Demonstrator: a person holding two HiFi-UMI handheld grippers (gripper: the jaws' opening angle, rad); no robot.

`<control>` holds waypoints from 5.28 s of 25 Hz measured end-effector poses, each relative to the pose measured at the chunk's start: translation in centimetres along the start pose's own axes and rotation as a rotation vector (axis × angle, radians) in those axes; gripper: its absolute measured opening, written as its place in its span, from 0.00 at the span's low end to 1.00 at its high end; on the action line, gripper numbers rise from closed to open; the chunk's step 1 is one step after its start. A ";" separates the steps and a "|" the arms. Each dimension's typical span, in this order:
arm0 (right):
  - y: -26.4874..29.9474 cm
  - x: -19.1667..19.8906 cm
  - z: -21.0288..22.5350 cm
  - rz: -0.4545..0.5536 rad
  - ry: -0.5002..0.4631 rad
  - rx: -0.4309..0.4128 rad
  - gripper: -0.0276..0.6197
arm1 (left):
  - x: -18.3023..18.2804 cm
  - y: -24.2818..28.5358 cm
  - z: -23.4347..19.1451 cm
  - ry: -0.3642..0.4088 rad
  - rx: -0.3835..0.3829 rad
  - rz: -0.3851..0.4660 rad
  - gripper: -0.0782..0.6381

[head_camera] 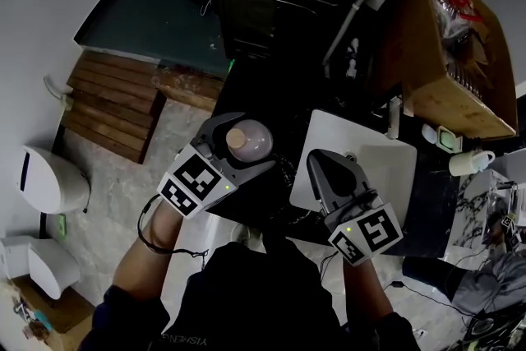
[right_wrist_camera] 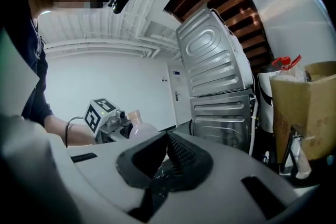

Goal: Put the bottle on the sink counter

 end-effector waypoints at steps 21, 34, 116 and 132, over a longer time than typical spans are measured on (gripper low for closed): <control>2.9 3.5 7.7 -0.028 0.018 -0.120 0.08 | 1.3 9.0 -7.8 -0.051 -0.163 -0.098 0.66; 8.3 5.6 8.5 -0.096 0.063 -0.102 0.08 | 4.5 12.0 -14.6 -0.016 -0.113 -0.173 0.66; 15.3 10.3 12.3 -0.226 0.157 -0.006 0.08 | 9.8 19.1 -24.8 0.035 -0.012 -0.292 0.66; 15.5 10.4 12.3 -0.221 0.170 -0.012 0.08 | 10.0 19.2 -25.1 0.001 0.005 -0.297 0.66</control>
Point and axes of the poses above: the fingertips, and each gripper's own axes: y forward along the fingers, z to its right, x out of its underside, the point moved 10 cm from there along -y, backward along the fingers, and after that the axes turned 5 degrees about -y, right-handed, at the moved point
